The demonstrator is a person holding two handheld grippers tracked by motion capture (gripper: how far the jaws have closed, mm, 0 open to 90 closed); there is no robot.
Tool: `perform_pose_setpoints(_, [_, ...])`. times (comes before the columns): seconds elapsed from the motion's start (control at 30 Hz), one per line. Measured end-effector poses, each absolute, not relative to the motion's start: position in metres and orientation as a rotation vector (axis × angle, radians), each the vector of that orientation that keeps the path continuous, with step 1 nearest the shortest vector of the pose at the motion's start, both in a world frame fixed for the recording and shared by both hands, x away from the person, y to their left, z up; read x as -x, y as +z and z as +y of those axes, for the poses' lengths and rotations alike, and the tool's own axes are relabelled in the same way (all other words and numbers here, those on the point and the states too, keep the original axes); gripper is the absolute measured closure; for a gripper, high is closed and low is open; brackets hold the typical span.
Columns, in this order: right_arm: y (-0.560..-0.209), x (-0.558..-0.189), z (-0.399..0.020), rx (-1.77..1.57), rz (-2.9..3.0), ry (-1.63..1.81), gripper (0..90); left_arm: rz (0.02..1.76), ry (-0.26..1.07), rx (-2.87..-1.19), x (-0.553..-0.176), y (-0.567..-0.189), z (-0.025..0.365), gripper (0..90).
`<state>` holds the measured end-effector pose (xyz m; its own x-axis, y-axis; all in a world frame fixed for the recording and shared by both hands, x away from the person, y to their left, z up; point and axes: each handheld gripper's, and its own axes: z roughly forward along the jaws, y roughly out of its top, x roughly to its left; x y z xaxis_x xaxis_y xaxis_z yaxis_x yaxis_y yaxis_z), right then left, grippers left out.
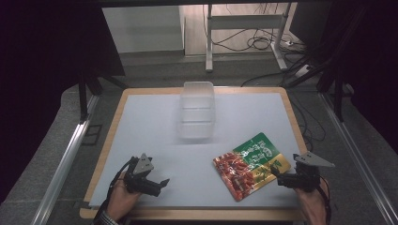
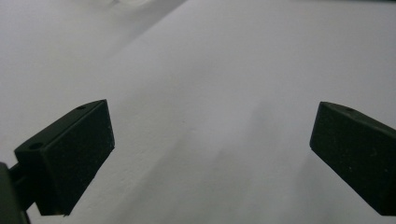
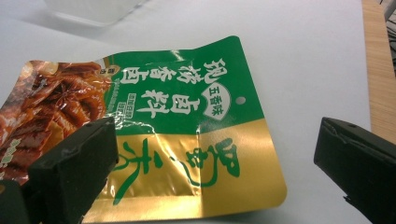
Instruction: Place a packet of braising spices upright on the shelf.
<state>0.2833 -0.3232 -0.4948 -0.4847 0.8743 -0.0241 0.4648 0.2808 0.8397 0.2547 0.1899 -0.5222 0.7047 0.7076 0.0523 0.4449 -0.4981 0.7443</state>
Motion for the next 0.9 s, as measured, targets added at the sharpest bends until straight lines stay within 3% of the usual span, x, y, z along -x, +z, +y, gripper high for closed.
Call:
perform_pose_setpoints(0.53, [-0.501,-0.311,-0.312,-1.184,2.115,1.06,1.8,0.871,0.456,-2.189,-0.255,-0.523,0.189,0.0])
perform_pose_setpoints(0.9, [-0.506,-0.333,-0.311,-1.232,2.19,0.944,14.8,0.866,0.454,-2.195,-0.255,-0.524,0.188,0.0])
